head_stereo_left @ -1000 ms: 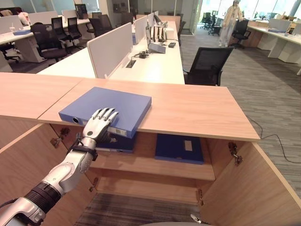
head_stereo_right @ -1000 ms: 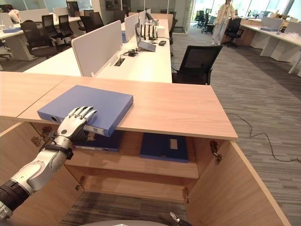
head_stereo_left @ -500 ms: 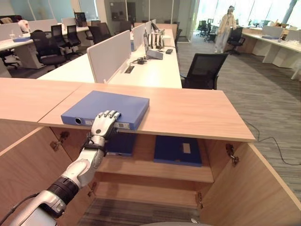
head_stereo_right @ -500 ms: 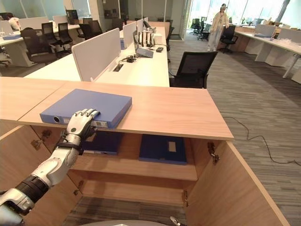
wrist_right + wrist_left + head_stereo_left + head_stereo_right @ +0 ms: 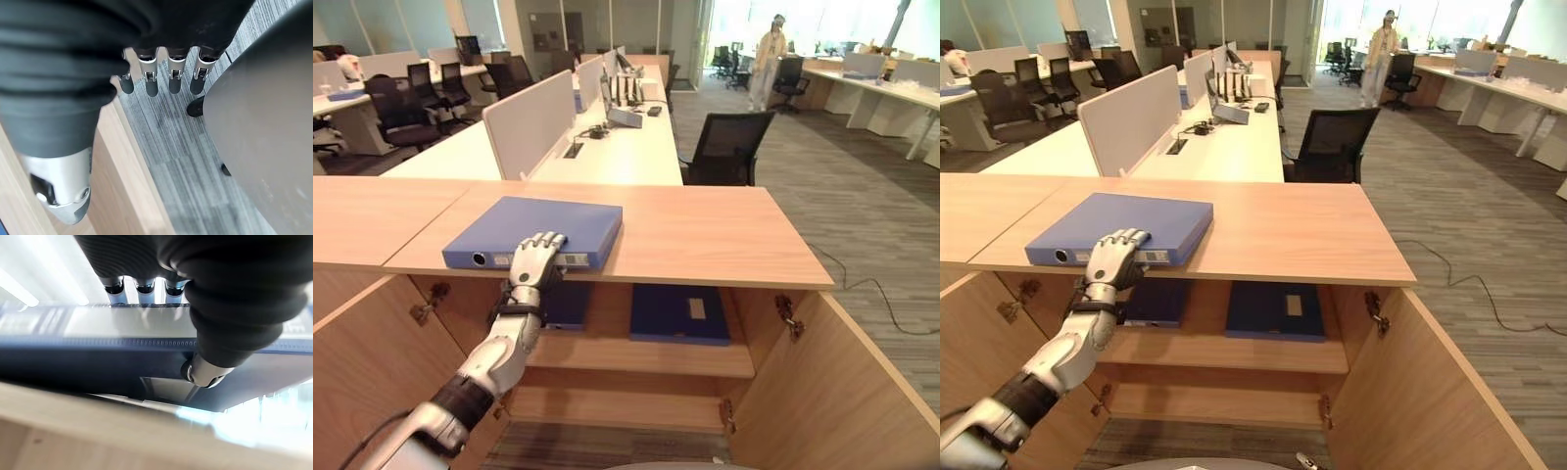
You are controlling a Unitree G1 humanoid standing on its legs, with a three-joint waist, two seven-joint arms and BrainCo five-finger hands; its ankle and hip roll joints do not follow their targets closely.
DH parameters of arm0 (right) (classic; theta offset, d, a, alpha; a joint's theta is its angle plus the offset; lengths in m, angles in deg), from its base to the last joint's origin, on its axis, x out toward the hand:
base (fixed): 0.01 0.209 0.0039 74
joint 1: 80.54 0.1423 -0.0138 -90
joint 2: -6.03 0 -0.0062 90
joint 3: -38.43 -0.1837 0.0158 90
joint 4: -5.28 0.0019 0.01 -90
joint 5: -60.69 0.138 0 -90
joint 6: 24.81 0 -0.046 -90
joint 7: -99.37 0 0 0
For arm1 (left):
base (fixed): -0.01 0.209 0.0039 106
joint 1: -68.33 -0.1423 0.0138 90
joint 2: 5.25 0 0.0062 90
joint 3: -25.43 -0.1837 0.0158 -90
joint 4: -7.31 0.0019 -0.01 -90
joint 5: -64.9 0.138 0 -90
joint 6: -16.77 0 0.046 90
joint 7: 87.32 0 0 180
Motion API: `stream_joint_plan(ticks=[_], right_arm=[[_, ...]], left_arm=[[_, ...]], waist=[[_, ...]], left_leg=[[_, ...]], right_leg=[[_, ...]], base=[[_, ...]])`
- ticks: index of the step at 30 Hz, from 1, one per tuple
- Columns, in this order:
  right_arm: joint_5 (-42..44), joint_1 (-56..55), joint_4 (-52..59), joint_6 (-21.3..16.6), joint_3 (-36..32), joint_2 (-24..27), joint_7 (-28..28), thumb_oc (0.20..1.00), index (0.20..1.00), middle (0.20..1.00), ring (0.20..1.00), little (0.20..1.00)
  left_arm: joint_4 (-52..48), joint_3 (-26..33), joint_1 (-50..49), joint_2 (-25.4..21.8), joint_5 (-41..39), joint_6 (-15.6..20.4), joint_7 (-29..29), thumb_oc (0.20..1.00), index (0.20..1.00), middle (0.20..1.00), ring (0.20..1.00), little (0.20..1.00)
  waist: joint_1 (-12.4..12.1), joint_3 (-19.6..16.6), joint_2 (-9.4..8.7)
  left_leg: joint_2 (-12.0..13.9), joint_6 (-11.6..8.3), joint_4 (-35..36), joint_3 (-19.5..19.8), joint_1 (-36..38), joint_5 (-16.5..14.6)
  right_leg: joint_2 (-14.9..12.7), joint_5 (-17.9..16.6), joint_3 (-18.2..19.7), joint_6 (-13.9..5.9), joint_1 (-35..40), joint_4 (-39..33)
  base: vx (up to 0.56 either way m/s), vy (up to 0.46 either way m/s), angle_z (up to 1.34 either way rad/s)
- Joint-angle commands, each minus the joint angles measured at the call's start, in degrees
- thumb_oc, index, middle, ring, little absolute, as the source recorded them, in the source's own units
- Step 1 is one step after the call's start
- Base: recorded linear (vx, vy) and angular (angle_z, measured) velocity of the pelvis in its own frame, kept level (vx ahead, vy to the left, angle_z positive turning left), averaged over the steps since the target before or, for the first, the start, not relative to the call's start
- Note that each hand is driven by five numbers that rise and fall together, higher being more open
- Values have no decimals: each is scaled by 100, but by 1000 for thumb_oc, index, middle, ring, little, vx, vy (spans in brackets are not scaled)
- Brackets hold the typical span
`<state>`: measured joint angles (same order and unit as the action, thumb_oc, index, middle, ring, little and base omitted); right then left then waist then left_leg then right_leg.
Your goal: Put the empty folder in the office cabinet
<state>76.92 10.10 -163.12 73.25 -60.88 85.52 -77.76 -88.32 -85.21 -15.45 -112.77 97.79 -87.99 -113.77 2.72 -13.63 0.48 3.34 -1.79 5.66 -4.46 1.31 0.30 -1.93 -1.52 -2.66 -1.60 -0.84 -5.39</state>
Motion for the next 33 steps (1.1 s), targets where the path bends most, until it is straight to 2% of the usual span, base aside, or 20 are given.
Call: stream_joint_plan(ticks=[1, 2, 3, 4, 8, 10, 11, 12, 13, 14, 15, 18, 22, 28, 31, 33], right_arm=[[-235, 9, -563, 15, -237, -574, 102, 1000, 1000, 1000, 1000, 1000], [-218, 27, -570, 0, -257, -573, 164, 1000, 1000, 1000, 1000, 1000], [-218, 25, -570, 0, -255, -573, 164, 1000, 1000, 1000, 1000, 1000], [-197, 44, -585, -26, -266, -566, 201, 1000, 1000, 1000, 1000, 1000], [-178, 108, -635, -53, -250, -498, 192, 1000, 1000, 1000, 1000, 1000], [-181, 158, -622, -35, -264, -438, 174, 1000, 1000, 1000, 1000, 1000], [-181, 164, -623, -35, -264, -437, 174, 1000, 1000, 1000, 1000, 1000], [-166, 184, -578, -15, -309, -427, 142, 1000, 1000, 1000, 1000, 1000], [-148, 184, -563, 3, -337, -419, 123, 1000, 1000, 1000, 1000, 1000], [-148, 185, -563, 3, -337, -419, 123, 1000, 1000, 1000, 1000, 1000], [-101, 184, -548, 4, -367, -443, 93, 1000, 1000, 1000, 1000, 1000], [-64, 221, -567, -14, -383, -443, 52, 1000, 1000, 1000, 1000, 1000], [-41, 234, -607, -51, -415, -481, 35, 1000, 1000, 1000, 1000, 1000], [-21, 273, -624, -97, -425, -524, 76, 1000, 1000, 1000, 1000, 1000], [-3, 339, -539, -89, -392, -558, 219, 1000, 1000, 1000, 1000, 1000], [3, 427, -203, -45, -274, -633, 566, 1000, 1000, 1000, 1000, 1000]], left_arm=[[-505, 624, -149, 375, -1008, -78, -31, 200, 200, 200, 200, 200], [-1388, 924, -433, 514, -1387, -161, -15, 200, 200, 200, 200, 200], [-1394, 928, -438, 513, -1387, -164, -13, 200, 200, 200, 200, 200], [-2145, 1208, -681, 726, -1886, -287, 6, 200, 200, 200, 200, 200], [-2791, 1731, -838, 1288, -3303, -329, 34, 200, 200, 200, 200, 200], [-2841, 2136, -743, 1770, -4596, -357, 186, 200, 200, 200, 200, 200], [-2841, 2139, -739, 1769, -4599, -358, 186, 200, 200, 200, 200, 200], [-2900, 2578, -616, 2326, -5840, -141, 421, 200, 200, 200, 200, 200], [-3019, 2729, -559, 2572, -6469, -27, 661, 200, 200, 200, 200, 200], [-3018, 2730, -559, 2572, -6469, -27, 661, 200, 200, 200, 200, 200], [-3112, 2856, -393, 2867, -7060, 65, 802, 200, 200, 200, 200, 200], [-3369, 2928, -145, 3202, -7979, 216, 983, 200, 200, 200, 200, 200], [-3622, 3000, 181, 3371, -8657, 375, 1346, 200, 200, 200, 200, 200], [-3875, 3071, 497, 3390, -9046, 504, 1523, 200, 200, 200, 200, 200], [-3886, 3128, 544, 3322, -9120, 449, 1641, 200, 200, 200, 200, 200], [-3743, 3183, 516, 3284, -9242, 363, 1816, 200, 200, 200, 200, 200]], waist=[[-46, 24, -191], [-80, 44, -197], [-77, 42, -196], [-118, 67, -200], [-223, 115, -215], [-281, 190, -207], [-282, 181, -210], [-335, 197, -220], [-353, 219, -214], [-354, 214, -214], [-379, 210, -225], [-410, 236, -215], [-442, 243, -215], [-472, 255, -205], [-501, 261, -197], [-530, 290, -202]], left_leg=[[-111, 217, -66, 180, 109, -472], [-117, 216, -66, 193, 89, -463], [-117, 216, -66, 194, 89, -463], [-123, 218, -66, 212, 73, -446], [-140, 218, -66, 246, 61, -417], [-136, 213, -66, 267, 99, -413], [-138, 213, -66, 265, 77, -398], [-140, 206, -66, 275, 86, -398], [-142, 202, -66, 277, 101, -411], [-142, 202, -66, 276, 95, -409], [-142, 203, -66, 285, 93, -425], [-143, 200, -66, 301, 113, -452], [-150, 202, -66, 311, 134, -477], [-157, 197, -66, 338, 141, -490], [-161, 197, -66, 353, 142, -492], [-166, 194, -66, 371, 136, -486]], right_leg=[[86, 227, -129, 67, -26, 39], [84, 212, -140, 62, -42, 39], [84, 212, -141, 62, -42, 39], [81, 199, -162, 61, -56, 39], [80, 183, -192, 60, -60, 39], [81, 198, -220, 53, -9, 39], [80, 183, -216, 56, -32, 39], [82, 196, -238, 60, -18, 39], [88, 207, -249, 61, 3, 39], [88, 205, -248, 61, -4, 39], [89, 229, -270, 61, 2, 39], [90, 263, -292, 53, 30, 39], [99, 304, -333, 45, 58, 39], [97, 334, -363, 39, 68, 39], [98, 347, -375, 35, 68, 39], [98, 359, -387, 35, 71, 39]], base=[[-27, 10, 8], [-23, 8, 9], [-31, 8, 1], [0, 0, 0], [-15, -6, 6], [-14, -11, 14], [-7, -11, 5], [-5, -15, 6], [2, -14, 7], [11, -13, 6], [9, -10, 3], [15, -6, 5], [8, -3, 3], [7, -2, 4], [-1, -1, 3], [-5, -2, 3]])
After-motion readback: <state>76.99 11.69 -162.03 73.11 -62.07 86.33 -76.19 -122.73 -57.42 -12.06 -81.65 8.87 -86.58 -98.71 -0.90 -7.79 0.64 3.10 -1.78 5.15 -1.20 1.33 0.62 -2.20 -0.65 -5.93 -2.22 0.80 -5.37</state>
